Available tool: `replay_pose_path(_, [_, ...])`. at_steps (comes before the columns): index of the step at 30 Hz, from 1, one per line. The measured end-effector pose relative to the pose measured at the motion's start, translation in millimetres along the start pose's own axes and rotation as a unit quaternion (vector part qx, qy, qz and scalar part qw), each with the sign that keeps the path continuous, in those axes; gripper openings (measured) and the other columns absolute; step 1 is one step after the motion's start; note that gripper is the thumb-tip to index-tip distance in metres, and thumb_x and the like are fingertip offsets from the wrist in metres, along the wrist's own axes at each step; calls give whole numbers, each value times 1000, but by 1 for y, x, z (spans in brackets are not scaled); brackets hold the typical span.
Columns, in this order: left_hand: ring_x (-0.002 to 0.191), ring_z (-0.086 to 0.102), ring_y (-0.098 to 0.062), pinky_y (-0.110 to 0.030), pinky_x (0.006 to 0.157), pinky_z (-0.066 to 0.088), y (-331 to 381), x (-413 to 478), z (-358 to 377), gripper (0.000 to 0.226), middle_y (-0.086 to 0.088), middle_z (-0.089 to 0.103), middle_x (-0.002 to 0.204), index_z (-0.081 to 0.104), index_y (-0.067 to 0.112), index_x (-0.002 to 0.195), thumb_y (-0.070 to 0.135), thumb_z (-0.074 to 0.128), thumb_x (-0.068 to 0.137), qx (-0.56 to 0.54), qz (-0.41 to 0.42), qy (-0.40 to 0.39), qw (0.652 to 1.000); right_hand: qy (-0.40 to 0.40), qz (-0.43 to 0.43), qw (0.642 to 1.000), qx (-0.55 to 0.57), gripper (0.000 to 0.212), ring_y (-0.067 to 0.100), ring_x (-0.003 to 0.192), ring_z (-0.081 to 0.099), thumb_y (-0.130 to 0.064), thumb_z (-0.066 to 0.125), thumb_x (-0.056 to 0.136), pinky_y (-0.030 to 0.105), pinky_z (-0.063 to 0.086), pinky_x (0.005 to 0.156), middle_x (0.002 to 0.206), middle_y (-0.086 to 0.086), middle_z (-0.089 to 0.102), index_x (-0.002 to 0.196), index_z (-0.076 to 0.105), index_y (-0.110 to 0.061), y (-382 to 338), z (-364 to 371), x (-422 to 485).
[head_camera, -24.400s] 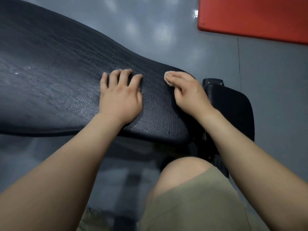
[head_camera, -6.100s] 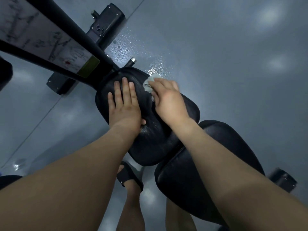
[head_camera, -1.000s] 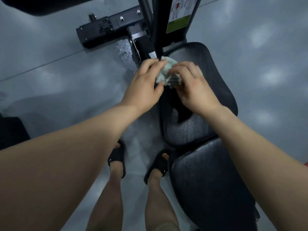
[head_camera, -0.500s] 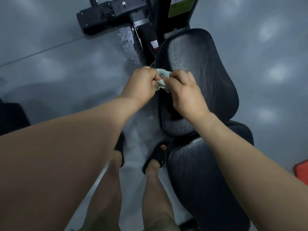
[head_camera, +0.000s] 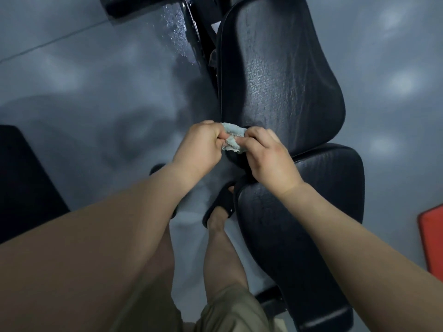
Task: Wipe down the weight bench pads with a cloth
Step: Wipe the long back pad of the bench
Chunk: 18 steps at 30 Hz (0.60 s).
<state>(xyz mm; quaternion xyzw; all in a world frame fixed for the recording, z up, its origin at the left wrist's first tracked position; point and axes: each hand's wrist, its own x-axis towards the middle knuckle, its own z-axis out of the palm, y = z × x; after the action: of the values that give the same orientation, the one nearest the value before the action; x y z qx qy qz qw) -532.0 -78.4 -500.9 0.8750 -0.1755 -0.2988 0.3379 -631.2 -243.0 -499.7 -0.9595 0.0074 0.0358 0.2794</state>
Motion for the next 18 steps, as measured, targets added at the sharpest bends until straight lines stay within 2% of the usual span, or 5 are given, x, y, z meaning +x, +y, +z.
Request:
replay_pose_path(7, [89,66,-34,-43,80,56,0,-45,22,12,-9,68,94,75,8,90,10,64,90,100,36,-54,993,-52,-16,999,-3,27,29,93,54,-11,47,98,44,54,73,110,8,60,111,71,-8,-1,3,-40])
replay_pose_path(10, [96,63,-30,-37,78,51,13,-49,33,19,-3,60,95,74,14,102,14,56,95,194,81,-146,967,-71,-10,997,-11,22,28,93,54,-4,55,93,42,54,67,108,7,59,105,73,-10,6,-1,-59])
replay_pose_path(13, [99,58,-28,-34,68,36,26,-44,37,19,0,42,88,69,10,103,12,52,98,239,105,-161,952,-64,18,998,-3,23,26,92,54,0,61,89,41,54,63,103,6,58,104,74,-12,12,-6,-61])
replay_pose_path(16, [86,59,-31,-33,57,34,28,-38,36,5,-4,45,78,70,5,88,6,66,88,265,163,-130,942,-60,12,998,3,22,25,90,54,1,62,88,32,48,66,101,6,59,101,75,-12,18,-11,-58])
replay_pose_path(18, [71,59,-33,-30,49,38,25,-34,33,13,-7,51,68,66,3,70,2,78,75,246,187,-116,944,-56,-6,998,9,19,26,90,54,0,62,90,28,45,70,102,6,61,101,74,-10,24,-14,-55])
